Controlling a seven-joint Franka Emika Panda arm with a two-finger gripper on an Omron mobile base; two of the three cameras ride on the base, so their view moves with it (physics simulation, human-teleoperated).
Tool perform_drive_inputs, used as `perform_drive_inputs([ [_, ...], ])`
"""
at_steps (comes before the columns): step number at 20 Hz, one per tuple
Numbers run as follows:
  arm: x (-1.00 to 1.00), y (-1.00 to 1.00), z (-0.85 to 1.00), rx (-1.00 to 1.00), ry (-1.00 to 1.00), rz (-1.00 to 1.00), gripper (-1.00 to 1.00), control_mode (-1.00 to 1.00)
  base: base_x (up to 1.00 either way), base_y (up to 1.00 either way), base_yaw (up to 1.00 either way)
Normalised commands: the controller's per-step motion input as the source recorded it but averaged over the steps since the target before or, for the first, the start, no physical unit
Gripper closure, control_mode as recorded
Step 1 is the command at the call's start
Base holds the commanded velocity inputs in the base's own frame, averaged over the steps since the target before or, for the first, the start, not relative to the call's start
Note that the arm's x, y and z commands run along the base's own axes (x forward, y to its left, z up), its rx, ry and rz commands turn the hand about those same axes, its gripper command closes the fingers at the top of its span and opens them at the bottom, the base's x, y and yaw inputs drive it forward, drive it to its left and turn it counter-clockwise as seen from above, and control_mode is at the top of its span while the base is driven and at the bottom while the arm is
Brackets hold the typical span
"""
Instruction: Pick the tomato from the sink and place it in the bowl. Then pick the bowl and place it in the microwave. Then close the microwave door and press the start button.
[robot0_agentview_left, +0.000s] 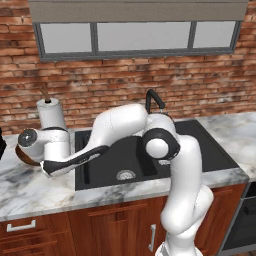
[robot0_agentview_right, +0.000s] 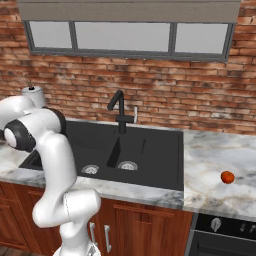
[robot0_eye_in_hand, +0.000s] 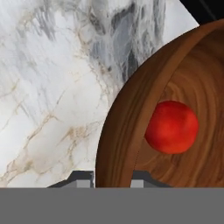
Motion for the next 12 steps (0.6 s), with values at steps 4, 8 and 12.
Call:
perform_drive_inputs([
  [4, -0.71, -0.56, 0.6, 0.0, 0.0, 0.0, 1.0, -1.0, 0.0, 0.0, 0.0],
  [8, -0.72, -0.77, 0.68, 0.0, 0.02, 0.0, 1.0, -1.0, 0.0, 0.0, 0.0],
  [12, -0.54, -0.96, 0.84, 0.0, 0.02, 0.0, 1.0, -1.0, 0.0, 0.0, 0.0],
])
